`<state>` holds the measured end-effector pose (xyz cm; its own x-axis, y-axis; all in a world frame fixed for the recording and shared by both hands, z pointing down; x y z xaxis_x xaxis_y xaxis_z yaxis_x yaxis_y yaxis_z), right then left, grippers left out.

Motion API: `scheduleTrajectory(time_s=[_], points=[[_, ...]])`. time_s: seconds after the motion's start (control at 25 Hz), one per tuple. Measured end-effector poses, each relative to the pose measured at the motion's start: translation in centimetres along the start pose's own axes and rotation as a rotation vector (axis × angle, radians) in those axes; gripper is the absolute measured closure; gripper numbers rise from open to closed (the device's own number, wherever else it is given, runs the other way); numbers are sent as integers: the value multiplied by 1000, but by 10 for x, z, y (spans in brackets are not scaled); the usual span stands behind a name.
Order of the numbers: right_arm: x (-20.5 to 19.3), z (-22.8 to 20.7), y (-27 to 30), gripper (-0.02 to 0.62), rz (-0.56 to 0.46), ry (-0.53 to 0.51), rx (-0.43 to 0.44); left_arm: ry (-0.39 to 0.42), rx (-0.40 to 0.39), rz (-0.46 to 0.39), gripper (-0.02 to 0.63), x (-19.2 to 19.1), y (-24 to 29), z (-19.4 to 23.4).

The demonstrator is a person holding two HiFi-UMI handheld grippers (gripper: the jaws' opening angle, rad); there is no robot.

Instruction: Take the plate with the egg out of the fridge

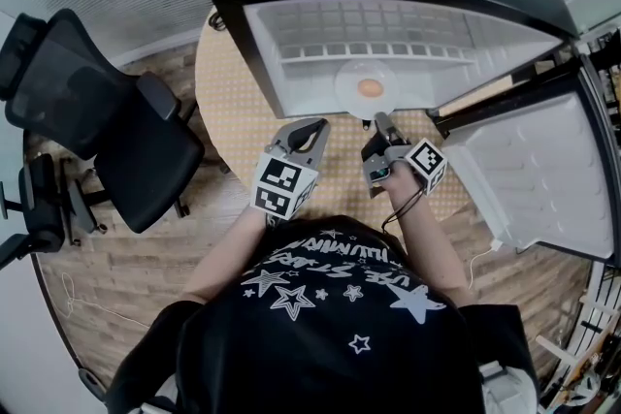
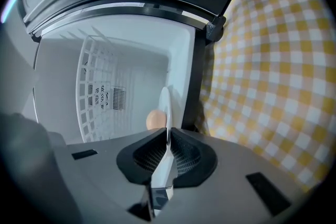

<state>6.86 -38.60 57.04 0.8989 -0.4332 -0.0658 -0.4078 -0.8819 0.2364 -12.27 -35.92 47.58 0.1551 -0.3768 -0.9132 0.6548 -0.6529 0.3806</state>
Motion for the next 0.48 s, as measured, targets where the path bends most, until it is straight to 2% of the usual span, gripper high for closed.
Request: scheduleTrajectory(time_s=[0.2, 0.28, 0.32, 0.48], points=[[1, 3, 6, 550, 19, 2, 33, -2, 4, 2, 597, -1, 0, 1], [1, 7, 10, 490, 21, -15, 43, -4, 5, 5, 597, -1, 1, 1], [1, 7, 12, 480, 21, -18, 45, -4, 5, 7, 597, -1, 1, 2], [2, 4, 16, 483, 18, -20, 22, -5, 4, 13, 597, -2, 4, 4]])
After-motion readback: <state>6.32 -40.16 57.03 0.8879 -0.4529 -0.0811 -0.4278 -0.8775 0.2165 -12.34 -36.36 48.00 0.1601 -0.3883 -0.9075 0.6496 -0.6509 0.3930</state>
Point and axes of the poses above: the fingertips, and each gripper's own axes: y forward along the fingers, z to its left, x out of its top, the point moved 5 cm from there along -y, backward along the fingers, and after that the axes turned 1 degree about z, right-handed, at the moved point
